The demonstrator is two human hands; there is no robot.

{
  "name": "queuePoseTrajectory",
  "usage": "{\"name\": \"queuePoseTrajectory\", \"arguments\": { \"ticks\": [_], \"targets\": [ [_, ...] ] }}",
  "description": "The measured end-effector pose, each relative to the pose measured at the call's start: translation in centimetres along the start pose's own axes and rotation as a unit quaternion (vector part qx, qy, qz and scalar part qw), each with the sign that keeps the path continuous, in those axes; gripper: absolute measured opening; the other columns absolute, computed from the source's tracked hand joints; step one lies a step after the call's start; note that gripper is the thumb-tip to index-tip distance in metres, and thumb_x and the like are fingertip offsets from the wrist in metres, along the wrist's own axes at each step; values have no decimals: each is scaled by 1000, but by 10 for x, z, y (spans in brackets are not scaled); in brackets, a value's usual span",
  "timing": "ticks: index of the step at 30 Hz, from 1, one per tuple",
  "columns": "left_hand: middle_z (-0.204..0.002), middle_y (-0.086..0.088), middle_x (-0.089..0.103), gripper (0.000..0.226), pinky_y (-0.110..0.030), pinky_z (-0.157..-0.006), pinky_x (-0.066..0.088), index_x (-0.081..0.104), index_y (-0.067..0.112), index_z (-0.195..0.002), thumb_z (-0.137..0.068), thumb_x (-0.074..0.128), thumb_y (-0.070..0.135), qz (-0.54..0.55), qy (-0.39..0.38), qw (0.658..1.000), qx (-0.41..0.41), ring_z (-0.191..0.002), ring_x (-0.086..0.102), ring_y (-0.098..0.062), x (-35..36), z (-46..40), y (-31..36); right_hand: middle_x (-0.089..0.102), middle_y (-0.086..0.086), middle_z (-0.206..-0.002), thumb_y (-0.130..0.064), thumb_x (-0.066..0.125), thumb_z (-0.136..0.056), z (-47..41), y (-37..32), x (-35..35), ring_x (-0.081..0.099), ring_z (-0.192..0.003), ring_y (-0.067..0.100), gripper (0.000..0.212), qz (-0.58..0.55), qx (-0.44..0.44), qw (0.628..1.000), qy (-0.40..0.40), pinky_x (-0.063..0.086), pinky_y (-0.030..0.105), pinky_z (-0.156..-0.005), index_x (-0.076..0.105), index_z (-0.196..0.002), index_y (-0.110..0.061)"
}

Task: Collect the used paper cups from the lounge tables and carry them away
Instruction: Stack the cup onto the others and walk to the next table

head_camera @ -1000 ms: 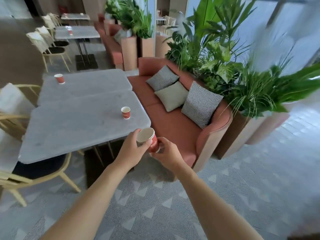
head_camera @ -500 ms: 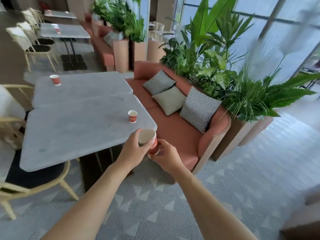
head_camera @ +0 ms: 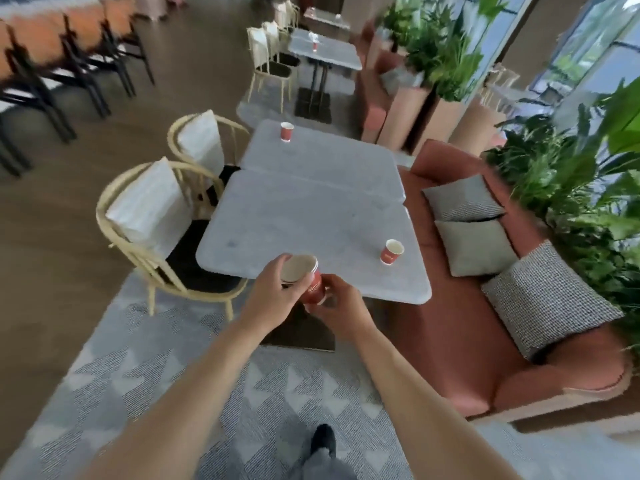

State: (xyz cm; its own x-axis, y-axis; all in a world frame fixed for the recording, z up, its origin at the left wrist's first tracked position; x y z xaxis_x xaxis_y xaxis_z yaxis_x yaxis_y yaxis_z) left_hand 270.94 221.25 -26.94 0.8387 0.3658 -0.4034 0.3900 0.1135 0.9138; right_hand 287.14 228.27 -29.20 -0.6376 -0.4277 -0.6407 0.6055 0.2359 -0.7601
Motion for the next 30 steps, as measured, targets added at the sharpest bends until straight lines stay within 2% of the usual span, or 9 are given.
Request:
{"name": "queuePoseTrajectory", "arguments": {
  "ticks": [2,4,8,12,14,19,23,26,30],
  "targets": [
    [-123,6,64,57,-29,-96,54,55,23,-138,-96,69,57,-3,32,999,-22,-112,63,-12,-17,-9,-17,71,-20,-112,-31,90,-79,-23,-7,21,69,-101,2,64,-4,-10,999,-40,56,29,-93,61,-136,-34],
    [-115,10,65,45,-29,-93,56,55,31,-129,-96,71,56,-7,54,998,-39,-105,64,-8,-23,-21,-27,70,-21,-111,-28,91,-79,-46,-7,30,67,-101,-2,63,-15,-17,997,-71,53,25,-92,62,-135,-33],
    [-111,22,60,42,-13,-82,48,50,38,-125,-94,70,59,-1,67,996,-55,-105,62,-2,-7,-56,-21,71,-17,-111,-29,89,-79,-92,4,14,64,-104,-2,58,-13,-38,995,-87,47,18,-84,64,-131,-34],
    [-111,30,54,43,-4,-74,43,48,42,-126,-93,71,59,-21,69,996,-52,-103,58,6,28,-104,3,71,-13,-114,-32,87,-80,-138,28,-22,66,-109,7,56,-26,-46,995,-84,53,29,-95,64,-131,-32],
    [-110,29,54,43,-2,-73,43,48,41,-127,-94,71,57,-31,63,996,-48,-102,57,7,48,-130,13,72,-12,-115,-32,88,-80,-159,44,-41,66,-109,7,56,-38,-45,995,-82,52,29,-94,65,-131,-32],
    [-124,11,63,56,-16,-87,46,54,29,-137,-90,79,49,-41,47,996,-60,-113,62,-9,94,-187,21,73,-13,-113,-29,89,-79,-202,81,-82,67,-106,2,56,-57,-45,995,-74,49,22,-87,66,-130,-29],
    [-124,15,64,57,-15,-86,46,54,33,-137,-89,82,49,-49,30,996,-72,-114,63,-8,120,-215,21,71,-16,-114,-29,88,-81,-226,106,-100,66,-107,2,56,-68,-48,993,-79,47,17,-85,65,-132,-29],
    [-121,19,62,55,-12,-83,44,55,34,-134,-88,83,47,-55,13,995,-85,-112,62,-4,135,-232,18,72,-12,-117,-26,88,-82,-239,125,-104,66,-108,7,55,-80,-37,993,-83,50,23,-91,65,-132,-25],
    [-121,18,62,58,-23,-88,50,57,31,-134,-86,86,45,-70,-8,993,-95,-111,61,-5,149,-257,10,72,-13,-118,-26,86,-84,-252,142,-103,66,-109,9,52,-87,-27,993,-81,53,29,-96,64,-131,-26]
  ]
}}
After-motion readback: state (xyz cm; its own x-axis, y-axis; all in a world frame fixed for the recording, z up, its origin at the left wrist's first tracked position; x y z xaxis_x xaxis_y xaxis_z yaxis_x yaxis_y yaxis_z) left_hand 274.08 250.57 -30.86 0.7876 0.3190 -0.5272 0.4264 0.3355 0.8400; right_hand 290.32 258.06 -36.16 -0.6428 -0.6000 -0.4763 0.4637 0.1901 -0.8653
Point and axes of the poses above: each hand's wrist, its own z-axis away from the middle knuckle, its own x-axis out of the palm, y = z × x, the point moved 7 cm from there along -z, towards the middle knuckle
